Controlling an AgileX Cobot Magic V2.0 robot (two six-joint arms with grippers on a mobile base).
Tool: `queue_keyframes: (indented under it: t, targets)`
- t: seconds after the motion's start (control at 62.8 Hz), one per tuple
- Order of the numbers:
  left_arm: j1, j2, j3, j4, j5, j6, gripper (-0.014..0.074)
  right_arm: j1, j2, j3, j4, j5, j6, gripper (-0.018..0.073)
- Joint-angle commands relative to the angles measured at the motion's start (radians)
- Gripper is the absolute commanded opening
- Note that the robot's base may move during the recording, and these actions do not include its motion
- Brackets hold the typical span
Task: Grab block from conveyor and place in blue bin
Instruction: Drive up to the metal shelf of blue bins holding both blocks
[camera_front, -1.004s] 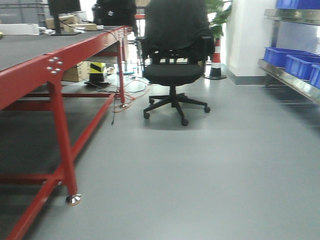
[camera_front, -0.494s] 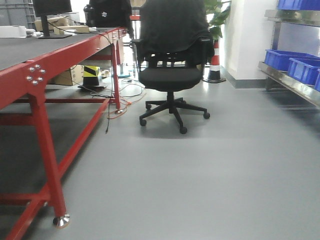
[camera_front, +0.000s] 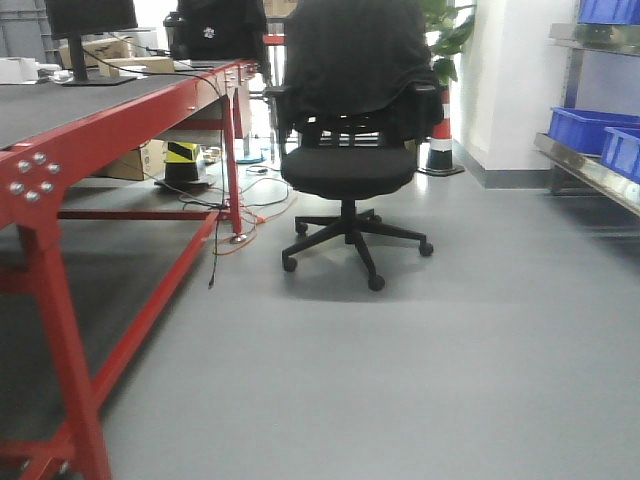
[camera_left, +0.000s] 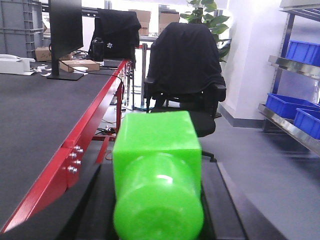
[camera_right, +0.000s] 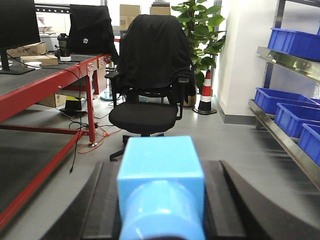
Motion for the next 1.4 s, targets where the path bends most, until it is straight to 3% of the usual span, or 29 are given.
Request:
queue_keyframes:
  t: [0.0,1.386]
  targets:
    - [-0.005,-0.004,-0.001,-0.007,-0.017,-0.008,-0.0111,-0.001,-0.004,-0.01,-0.009,-0.021,-0.006,-0.0162]
    - [-0.005,-0.004,-0.001,-0.007,-0.017,-0.008,-0.0111,-0.001,-0.004,-0.01,-0.009,-0.021,-0.006,-0.0162]
